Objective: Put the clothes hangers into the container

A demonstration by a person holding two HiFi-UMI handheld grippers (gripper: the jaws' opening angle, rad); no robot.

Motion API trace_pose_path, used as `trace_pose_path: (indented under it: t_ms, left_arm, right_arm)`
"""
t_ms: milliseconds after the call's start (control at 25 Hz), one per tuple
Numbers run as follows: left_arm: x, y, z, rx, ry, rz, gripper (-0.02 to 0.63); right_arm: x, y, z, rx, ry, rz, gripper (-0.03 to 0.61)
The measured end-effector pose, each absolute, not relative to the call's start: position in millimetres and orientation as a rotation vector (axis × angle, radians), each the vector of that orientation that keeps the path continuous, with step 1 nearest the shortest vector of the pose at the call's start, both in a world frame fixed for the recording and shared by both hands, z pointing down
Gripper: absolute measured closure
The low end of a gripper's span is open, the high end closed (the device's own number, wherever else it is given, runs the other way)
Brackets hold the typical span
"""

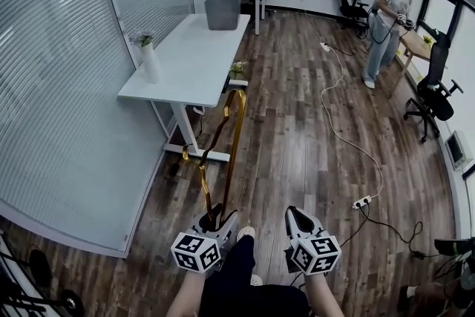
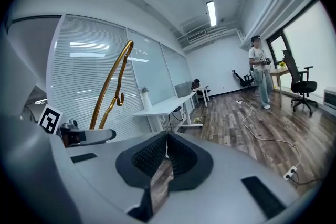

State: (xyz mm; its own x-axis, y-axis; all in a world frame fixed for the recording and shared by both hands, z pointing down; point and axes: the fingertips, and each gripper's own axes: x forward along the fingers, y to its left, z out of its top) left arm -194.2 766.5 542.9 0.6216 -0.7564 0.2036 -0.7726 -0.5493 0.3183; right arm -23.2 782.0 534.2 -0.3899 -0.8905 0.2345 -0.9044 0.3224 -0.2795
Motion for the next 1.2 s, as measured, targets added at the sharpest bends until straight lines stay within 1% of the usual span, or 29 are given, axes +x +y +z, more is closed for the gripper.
trace_pose_path:
  t_ms: [760,1200]
  left_arm:
    - [-209.4,581.8,539.9,2.452,-1.212,0.093,0.397]
    - [-217.6,509.8,551.3,2.448,-1.181,0.094,0.396]
  right_arm:
    - [-31.6,592.3,525.5,1.686,-2.505,0.582,0.549]
    - [-42.1,525.5,531.8,1.712,-2.486,0.590,0.548]
